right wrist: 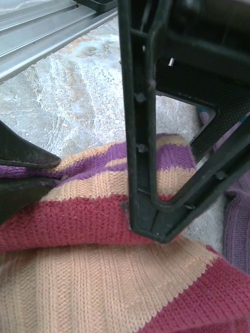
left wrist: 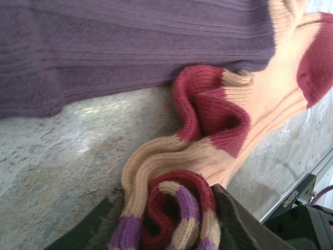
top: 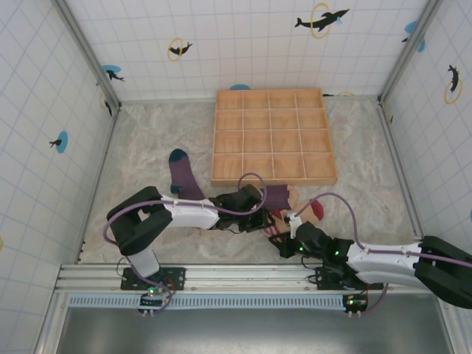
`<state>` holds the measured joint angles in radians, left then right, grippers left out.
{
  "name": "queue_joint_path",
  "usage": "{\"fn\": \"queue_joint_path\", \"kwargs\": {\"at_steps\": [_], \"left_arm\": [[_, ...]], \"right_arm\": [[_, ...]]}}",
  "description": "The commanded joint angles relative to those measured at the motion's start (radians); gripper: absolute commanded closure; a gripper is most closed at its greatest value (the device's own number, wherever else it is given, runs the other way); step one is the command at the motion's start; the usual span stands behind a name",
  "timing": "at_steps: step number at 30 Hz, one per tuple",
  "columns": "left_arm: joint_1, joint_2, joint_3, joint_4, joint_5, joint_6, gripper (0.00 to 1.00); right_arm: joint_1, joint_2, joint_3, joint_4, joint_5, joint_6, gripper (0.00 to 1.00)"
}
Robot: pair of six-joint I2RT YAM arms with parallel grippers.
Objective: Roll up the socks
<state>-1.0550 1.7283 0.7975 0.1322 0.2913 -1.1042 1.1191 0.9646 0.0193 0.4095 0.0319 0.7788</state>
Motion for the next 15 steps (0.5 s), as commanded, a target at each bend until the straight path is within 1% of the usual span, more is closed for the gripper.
{"fn": "queue_joint_path", "kwargs": {"at_steps": [1, 4, 6, 9, 13, 15], "left_arm": [[-0.003, 0.007, 0.001, -0.063, -0.028, -0.009, 0.68], [-0.001, -0.004, 0.006, -0.113, -0.050, -0.004, 0.87], [0.004, -0.004, 0.012, -0.137, -0.049, 0.002, 0.99], [0.015, -0.007, 0.013, -0.160, -0.029, 0.003, 1.00], [0.036, -0.003, 0.031, -0.210, 0.008, 0.019, 1.00], [0.046, -0.008, 0.046, -0.249, 0.008, 0.031, 1.00]], "right_arm": [[0.001, 0.020, 0.016, -0.071, -0.020, -0.034, 1.00], [0.002, 0.034, 0.039, -0.084, -0.033, -0.062, 1.00], [0.012, 0.047, 0.069, -0.117, -0.026, -0.084, 0.90], [0.051, 0.061, 0.134, -0.203, 0.025, -0.131, 0.78], [0.129, 0.062, 0.222, -0.322, 0.149, -0.195, 0.65], [0.173, 0.061, 0.255, -0.388, 0.214, -0.222, 0.60]]}}
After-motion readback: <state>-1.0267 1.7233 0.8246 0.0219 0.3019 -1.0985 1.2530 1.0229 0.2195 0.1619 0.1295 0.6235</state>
